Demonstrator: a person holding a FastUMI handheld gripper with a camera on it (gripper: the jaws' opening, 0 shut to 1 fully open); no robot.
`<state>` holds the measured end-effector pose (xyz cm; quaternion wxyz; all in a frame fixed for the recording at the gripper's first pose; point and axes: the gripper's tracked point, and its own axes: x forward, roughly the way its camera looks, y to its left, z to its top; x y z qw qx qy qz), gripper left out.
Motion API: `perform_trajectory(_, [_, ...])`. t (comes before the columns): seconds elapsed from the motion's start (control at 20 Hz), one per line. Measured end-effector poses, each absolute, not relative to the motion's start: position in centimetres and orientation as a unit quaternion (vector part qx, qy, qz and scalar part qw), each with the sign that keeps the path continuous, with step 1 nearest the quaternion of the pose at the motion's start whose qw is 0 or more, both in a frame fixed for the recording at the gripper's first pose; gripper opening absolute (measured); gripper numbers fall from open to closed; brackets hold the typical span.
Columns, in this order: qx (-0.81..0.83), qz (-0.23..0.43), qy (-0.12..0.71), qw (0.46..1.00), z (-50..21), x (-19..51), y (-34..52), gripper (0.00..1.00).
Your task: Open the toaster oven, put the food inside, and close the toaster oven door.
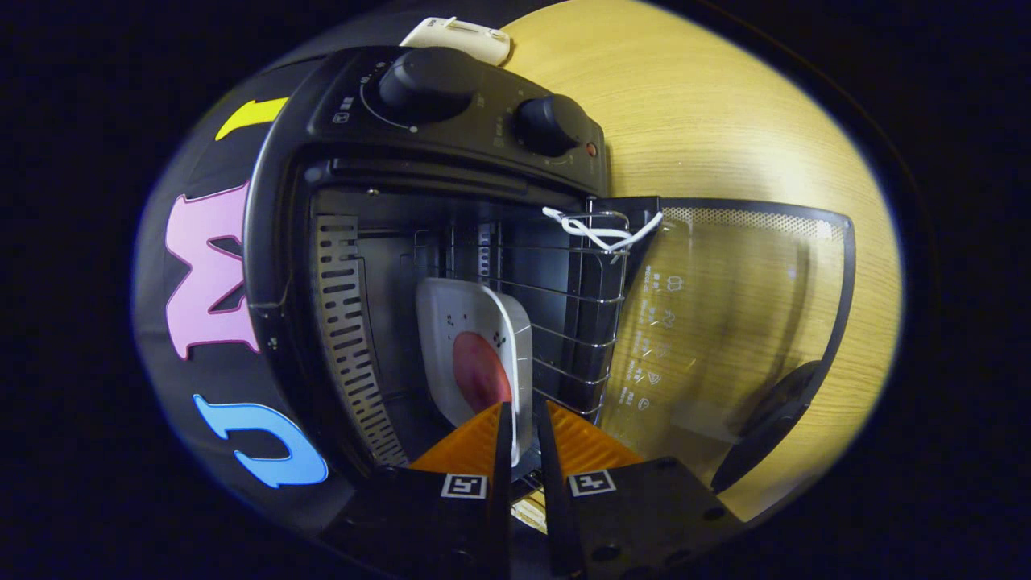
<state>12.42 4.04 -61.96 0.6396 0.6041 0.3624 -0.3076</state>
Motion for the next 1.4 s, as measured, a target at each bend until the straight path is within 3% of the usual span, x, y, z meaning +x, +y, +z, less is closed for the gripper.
perform_trajectory(0.2, [0.577, -0.274, 0.371, 0.673, -59.0, 10.8, 3.4, 0.23])
perform_trajectory(0.55, [0.394, -0.166, 0.445, 0.787, -54.9, 4.0, 1.9, 0.22])
perform_trajectory(0.65, [0.346, -0.144, 0.452, 0.809, -54.5, 2.6, 1.5, 0.6])
perform_trajectory(0.75, [0.313, -0.117, 0.457, 0.824, -54.0, 1.8, 1.9, 0.59])
perform_trajectory(0.9, [0.22, -0.058, 0.467, 0.854, -53.2, 0.3, 2.5, 0.99])
perform_trajectory(1.15, [0.051, 0.017, 0.477, 0.877, -52.6, -2.5, 4.1, 0.99])
perform_trajectory(1.4, [0.038, 0.01, 0.527, 0.849, -56.1, -5.4, 5.8, 1.0])
